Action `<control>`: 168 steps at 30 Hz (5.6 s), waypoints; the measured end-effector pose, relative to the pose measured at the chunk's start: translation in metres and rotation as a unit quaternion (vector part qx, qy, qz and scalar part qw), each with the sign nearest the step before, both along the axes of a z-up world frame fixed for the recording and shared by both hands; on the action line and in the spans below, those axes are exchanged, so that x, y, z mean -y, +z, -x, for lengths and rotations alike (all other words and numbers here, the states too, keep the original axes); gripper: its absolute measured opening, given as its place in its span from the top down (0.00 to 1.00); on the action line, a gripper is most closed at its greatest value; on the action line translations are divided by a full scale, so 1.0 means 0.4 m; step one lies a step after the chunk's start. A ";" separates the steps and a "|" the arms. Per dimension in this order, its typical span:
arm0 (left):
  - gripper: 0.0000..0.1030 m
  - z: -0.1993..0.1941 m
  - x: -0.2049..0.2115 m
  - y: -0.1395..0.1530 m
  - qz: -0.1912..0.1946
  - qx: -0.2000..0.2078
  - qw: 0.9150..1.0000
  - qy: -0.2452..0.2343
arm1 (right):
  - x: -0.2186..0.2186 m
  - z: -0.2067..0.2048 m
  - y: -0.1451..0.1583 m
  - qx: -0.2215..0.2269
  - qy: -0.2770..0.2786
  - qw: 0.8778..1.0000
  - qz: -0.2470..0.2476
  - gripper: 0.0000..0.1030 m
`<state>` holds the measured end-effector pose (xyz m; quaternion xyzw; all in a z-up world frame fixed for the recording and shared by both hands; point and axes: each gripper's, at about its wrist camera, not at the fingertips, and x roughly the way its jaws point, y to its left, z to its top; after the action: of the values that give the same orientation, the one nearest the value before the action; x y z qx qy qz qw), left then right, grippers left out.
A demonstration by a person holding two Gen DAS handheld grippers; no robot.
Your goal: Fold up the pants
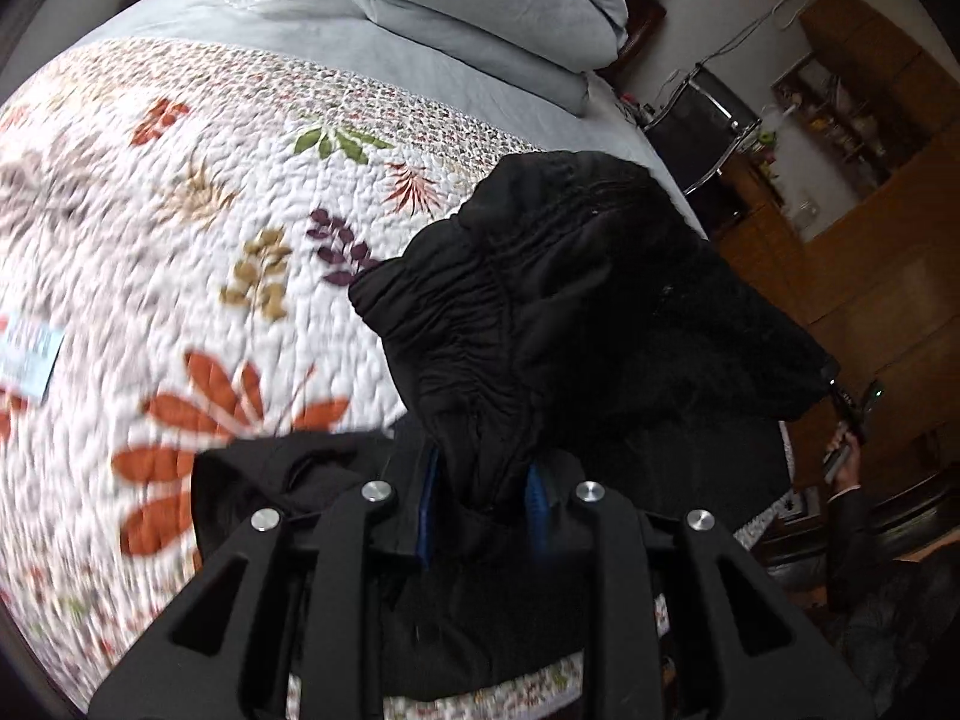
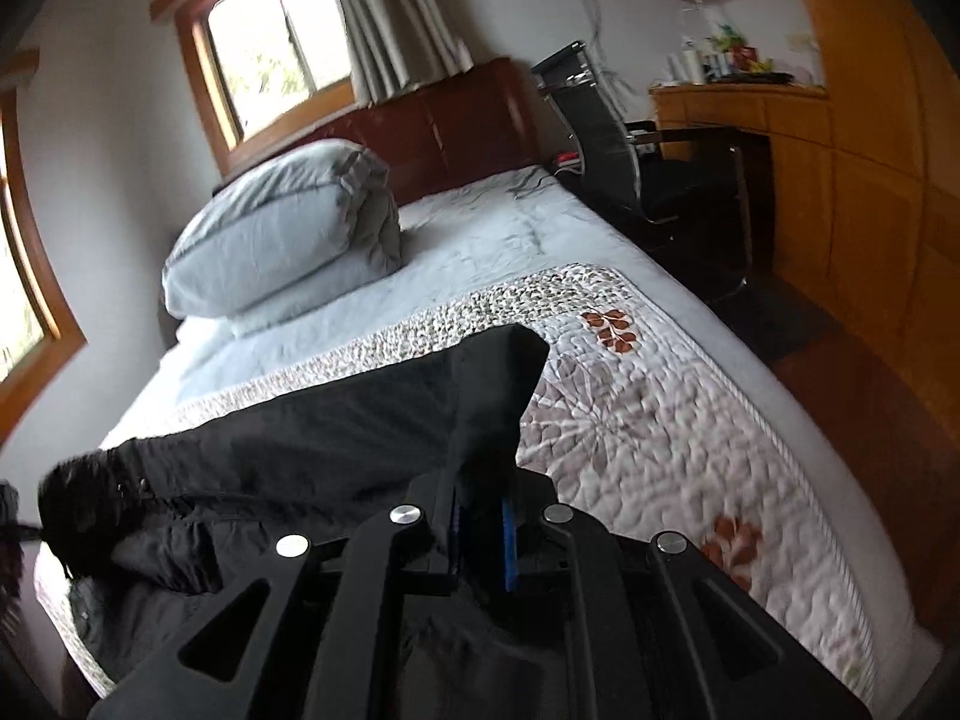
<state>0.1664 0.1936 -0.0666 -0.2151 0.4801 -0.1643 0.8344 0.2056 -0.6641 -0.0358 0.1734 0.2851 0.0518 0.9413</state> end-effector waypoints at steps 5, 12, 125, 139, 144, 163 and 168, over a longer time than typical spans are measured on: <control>0.74 0.095 -0.020 -0.030 0.008 -0.003 1.000 0.005 | 0.022 0.117 -0.029 -0.002 -0.023 0.999 -0.022 0.91; 0.70 0.168 -0.030 -0.093 0.006 -0.016 1.000 0.014 | 0.055 0.279 -0.138 -0.049 -0.064 0.995 -0.055 0.91; 0.14 0.286 0.111 -0.134 -0.136 0.018 0.971 0.198 | 0.043 0.467 -0.328 -0.132 -0.214 0.920 -0.302 0.33; 0.13 0.289 0.164 -0.143 -0.143 0.022 0.974 0.176 | 0.044 0.375 -0.428 -0.146 -0.207 0.911 -0.324 0.39; 0.12 0.280 0.160 -0.163 -0.155 0.008 0.973 0.171 | 0.049 0.370 -0.419 -0.132 -0.190 0.918 -0.321 0.69; 0.09 0.272 0.172 -0.179 -0.178 0.003 0.971 0.159 | -0.152 0.307 -0.104 -0.032 -0.072 0.986 -0.150 0.92; 0.09 0.275 0.171 -0.179 -0.176 0.004 0.971 0.160 | -0.263 0.293 -0.018 -0.016 -0.025 0.996 -0.081 0.92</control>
<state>0.0564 0.1252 -0.1384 -0.1380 0.4575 0.0577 0.8766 0.0884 -0.5587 -0.0428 0.2574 0.2906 0.0485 0.9203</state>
